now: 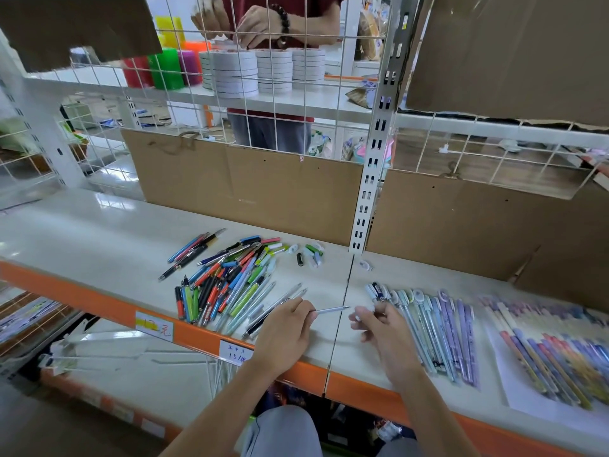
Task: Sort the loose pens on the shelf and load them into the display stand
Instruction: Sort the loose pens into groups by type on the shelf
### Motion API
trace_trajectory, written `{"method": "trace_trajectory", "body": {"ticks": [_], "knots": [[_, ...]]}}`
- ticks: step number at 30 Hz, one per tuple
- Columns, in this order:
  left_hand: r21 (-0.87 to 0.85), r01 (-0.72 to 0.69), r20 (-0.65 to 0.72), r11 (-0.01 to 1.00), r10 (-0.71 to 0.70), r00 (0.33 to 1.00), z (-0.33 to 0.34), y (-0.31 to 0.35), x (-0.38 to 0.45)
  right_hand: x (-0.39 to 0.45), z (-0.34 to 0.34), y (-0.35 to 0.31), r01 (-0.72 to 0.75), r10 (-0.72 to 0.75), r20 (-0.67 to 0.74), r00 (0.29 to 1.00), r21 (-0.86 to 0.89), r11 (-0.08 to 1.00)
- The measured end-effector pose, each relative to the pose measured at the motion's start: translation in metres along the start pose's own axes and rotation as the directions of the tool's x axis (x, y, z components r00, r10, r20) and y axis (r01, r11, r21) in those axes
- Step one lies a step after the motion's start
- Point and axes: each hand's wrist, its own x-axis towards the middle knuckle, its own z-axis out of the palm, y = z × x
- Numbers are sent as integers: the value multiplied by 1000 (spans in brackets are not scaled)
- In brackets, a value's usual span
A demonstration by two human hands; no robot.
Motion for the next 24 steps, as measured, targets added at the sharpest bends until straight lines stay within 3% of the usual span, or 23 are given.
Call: {"method": "trace_trajectory", "body": {"ticks": [6, 24], "knots": [[-19, -13, -13, 1000, 13, 1000, 1, -2, 0, -1, -3, 1, 31, -32, -3, 999, -126, 992], [-57, -76, -46, 995, 73, 996, 4, -4, 0, 2, -4, 4, 29, -27, 29, 999, -66, 997]]}}
